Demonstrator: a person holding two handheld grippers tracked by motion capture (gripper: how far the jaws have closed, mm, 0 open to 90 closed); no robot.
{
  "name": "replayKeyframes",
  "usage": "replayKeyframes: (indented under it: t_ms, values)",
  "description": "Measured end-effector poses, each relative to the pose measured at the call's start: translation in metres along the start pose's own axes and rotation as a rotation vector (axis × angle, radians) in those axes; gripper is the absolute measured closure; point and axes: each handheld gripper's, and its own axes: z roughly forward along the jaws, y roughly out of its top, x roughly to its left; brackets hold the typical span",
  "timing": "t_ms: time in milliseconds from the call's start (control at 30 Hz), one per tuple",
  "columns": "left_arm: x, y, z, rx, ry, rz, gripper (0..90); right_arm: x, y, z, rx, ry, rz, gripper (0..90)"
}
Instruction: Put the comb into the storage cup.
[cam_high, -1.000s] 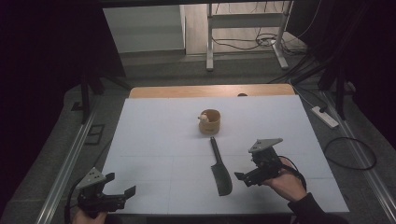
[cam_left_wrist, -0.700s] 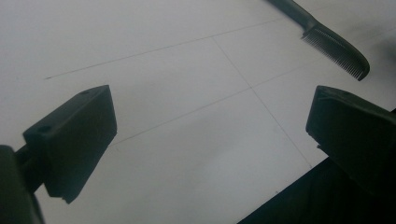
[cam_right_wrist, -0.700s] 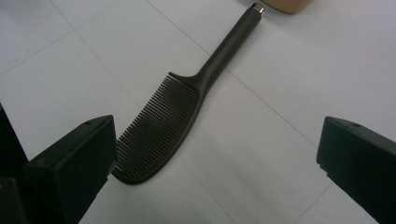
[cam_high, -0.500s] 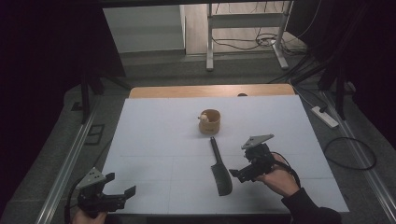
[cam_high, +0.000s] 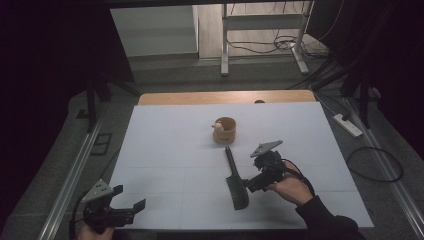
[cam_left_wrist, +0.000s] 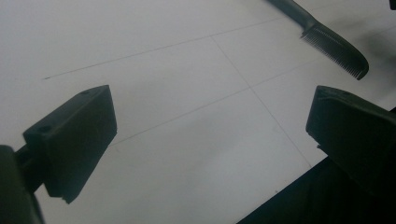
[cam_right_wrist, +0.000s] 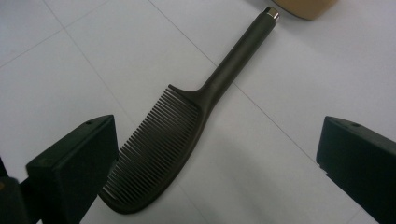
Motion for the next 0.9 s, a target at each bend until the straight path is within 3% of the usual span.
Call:
replayKeyframes:
  t_ms: [900]
  values:
    - [0.0,0.0,0.0,0.004,-0.004,0.004,2.4,0.004,0.037,0.025,0.061,0.022,-0.026,0.0]
